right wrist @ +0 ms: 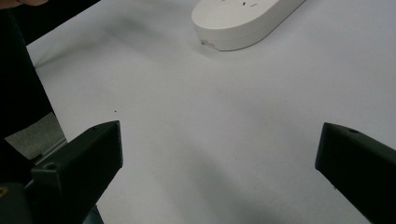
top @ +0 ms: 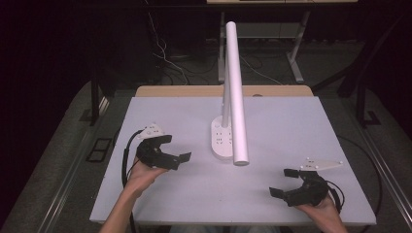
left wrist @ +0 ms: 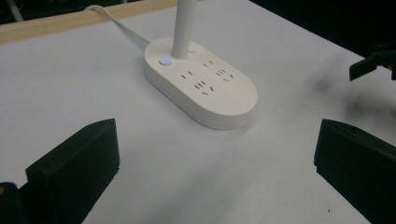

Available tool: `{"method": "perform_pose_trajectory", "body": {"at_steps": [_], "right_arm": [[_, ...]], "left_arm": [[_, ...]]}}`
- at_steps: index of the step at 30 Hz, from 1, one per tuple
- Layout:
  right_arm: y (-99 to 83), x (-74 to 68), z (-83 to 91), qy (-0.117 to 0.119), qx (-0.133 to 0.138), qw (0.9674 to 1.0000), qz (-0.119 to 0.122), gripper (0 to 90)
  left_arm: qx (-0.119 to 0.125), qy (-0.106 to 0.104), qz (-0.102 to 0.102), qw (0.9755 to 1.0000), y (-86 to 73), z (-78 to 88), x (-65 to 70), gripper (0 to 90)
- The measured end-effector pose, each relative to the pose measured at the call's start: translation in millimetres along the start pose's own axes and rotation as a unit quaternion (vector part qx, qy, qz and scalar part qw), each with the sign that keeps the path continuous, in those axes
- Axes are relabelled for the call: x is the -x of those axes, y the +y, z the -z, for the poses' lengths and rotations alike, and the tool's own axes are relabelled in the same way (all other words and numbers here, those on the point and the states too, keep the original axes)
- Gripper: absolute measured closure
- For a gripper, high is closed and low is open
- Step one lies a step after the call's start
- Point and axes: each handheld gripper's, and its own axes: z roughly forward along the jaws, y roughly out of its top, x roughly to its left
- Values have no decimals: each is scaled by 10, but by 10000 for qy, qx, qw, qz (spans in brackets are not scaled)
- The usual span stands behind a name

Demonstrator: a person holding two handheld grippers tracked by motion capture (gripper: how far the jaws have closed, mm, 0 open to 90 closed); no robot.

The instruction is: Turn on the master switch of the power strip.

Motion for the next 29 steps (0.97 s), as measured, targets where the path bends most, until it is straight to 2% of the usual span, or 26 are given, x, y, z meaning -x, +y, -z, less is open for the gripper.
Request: {"method": "perform_pose_trajectory", "body": {"at_steps": [8,20,22,24,29], "right_arm": [[-1,4,11,-10,13,10000,2,3],[0,-4,4,-1,10,10000,-16,3],[0,-6,0,2,25,10000,-17,3],[0,-6,0,13,43,10000,-35,3],[0,-6,-1,10,26,10000,-23,3]], "left_arm": [[-101,-73,83,9999,-217,-15,83,0],[-42,-86,270,9996,-504,81,192,0],[29,-100,375,9992,-548,101,215,0],[-28,-117,356,9993,-610,107,244,0],[-26,-173,456,9988,-706,117,254,0]]}}
